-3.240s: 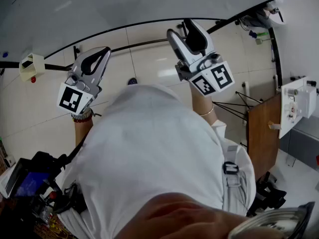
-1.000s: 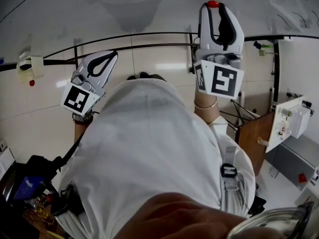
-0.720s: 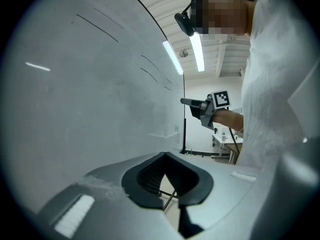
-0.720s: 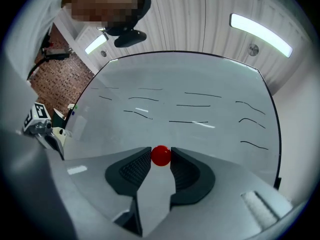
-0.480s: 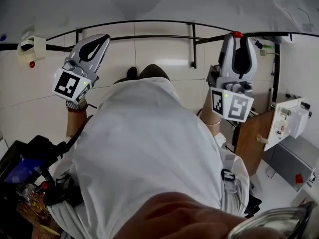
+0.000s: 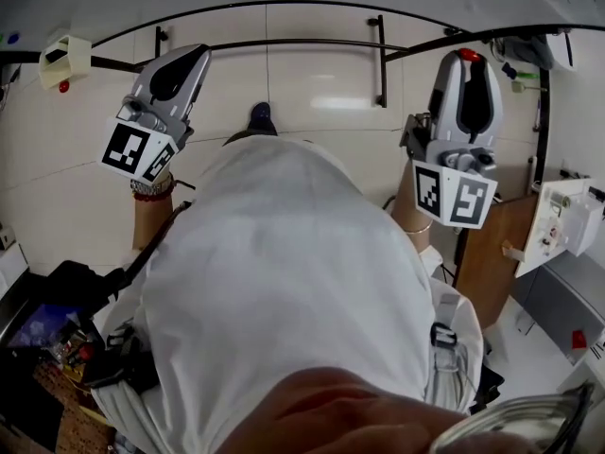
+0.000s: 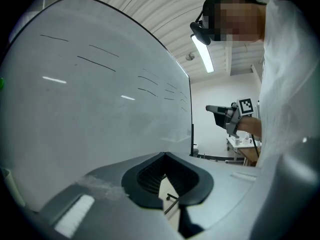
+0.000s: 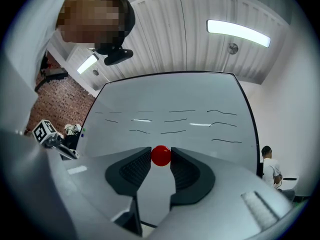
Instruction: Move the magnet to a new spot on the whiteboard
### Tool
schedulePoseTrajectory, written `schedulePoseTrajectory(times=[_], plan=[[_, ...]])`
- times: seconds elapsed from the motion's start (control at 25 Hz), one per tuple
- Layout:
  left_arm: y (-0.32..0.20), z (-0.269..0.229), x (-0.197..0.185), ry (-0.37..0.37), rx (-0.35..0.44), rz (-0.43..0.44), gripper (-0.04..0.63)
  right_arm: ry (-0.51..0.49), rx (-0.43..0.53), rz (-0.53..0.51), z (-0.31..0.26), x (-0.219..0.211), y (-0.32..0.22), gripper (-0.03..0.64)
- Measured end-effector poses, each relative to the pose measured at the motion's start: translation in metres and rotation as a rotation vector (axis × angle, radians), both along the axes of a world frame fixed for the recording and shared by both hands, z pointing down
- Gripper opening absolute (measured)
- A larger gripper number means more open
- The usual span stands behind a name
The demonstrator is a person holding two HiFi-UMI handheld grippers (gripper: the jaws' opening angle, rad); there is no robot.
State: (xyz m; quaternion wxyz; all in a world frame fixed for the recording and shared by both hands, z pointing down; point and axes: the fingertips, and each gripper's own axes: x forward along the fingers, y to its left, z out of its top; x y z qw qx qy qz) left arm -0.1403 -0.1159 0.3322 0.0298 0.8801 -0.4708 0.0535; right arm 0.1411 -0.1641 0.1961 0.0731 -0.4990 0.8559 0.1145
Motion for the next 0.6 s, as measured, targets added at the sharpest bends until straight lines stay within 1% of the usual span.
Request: schedulePoseTrajectory(times=[0.08, 0.16, 0.24, 0.4, 0.48, 0.6], plan=[[0.017, -0.003, 0.013, 0.002, -0.008, -0.008, 0.006, 0.000, -0.020, -0.003, 0.004, 0.014, 0.019, 0.124], [0.039, -0.004, 0.031, 0.023, -0.016, -0.016, 0.006, -0.007, -0.044, -0.003, 0.008, 0.032, 0.040, 0.124], [0.061, -0.001, 0.047, 0.038, -0.028, -0.034, 0.006, -0.014, -0.045, -0.001, 0.010, 0.049, 0.057, 0.124], [0.106, 0.020, 0.068, 0.011, -0.085, -0.090, 0.006, -0.054, -0.043, 0.006, 0.017, 0.082, 0.086, 0.124], [0.134, 0.026, 0.074, 0.009, -0.095, -0.107, 0.006, -0.072, -0.052, -0.021, 0.025, 0.086, 0.099, 0.124], [0.171, 0.036, 0.071, -0.010, -0.120, -0.119, 0.006, -0.086, -0.079, -0.069, 0.039, 0.072, 0.119, 0.124]])
